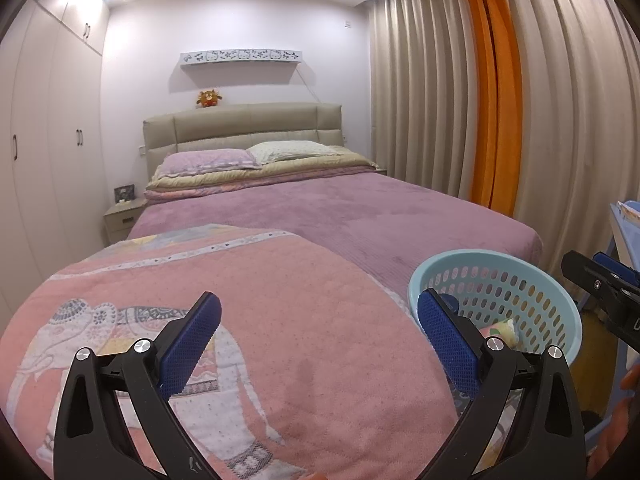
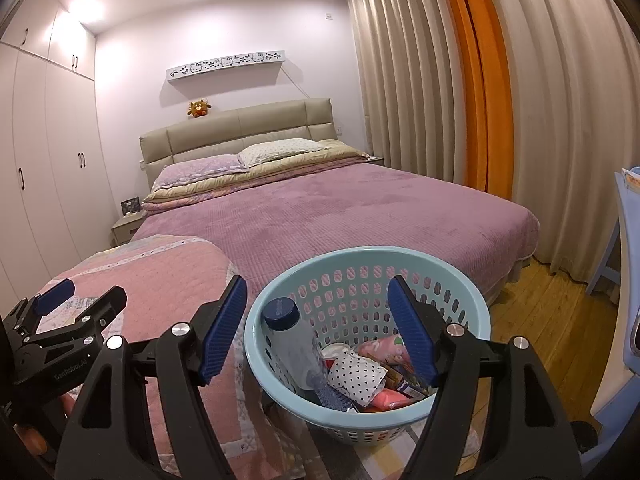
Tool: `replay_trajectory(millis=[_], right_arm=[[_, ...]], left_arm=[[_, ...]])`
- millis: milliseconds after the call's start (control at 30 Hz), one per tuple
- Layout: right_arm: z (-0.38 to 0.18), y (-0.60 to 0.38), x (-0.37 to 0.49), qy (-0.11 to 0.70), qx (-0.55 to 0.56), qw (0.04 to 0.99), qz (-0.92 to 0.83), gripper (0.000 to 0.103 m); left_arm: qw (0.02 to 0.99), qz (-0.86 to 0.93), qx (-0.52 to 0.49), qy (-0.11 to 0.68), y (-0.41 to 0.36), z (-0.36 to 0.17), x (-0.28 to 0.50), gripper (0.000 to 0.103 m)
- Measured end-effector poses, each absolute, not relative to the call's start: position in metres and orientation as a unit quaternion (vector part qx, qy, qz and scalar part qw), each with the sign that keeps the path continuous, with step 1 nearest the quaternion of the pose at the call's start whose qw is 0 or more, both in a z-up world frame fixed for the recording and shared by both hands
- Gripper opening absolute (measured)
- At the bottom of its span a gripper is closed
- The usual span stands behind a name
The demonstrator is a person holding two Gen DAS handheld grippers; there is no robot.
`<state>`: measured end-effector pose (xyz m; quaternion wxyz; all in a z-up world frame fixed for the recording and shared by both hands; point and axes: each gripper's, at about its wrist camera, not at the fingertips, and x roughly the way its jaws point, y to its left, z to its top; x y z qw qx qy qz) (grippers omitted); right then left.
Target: Collect trash
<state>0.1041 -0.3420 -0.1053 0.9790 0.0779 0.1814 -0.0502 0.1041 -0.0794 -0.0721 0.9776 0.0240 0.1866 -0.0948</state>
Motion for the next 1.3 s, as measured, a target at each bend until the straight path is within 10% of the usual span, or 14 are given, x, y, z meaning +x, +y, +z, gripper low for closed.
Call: replay_trajectory(millis=[1300], right_arm=[[-0.115, -0.338, 0.115, 0.207, 0.082, 0.973, -0.061, 0.07]], left_arm=[[0.973, -0.107, 0.025, 0.202, -0.071, -0.076, 0.109, 0.096]])
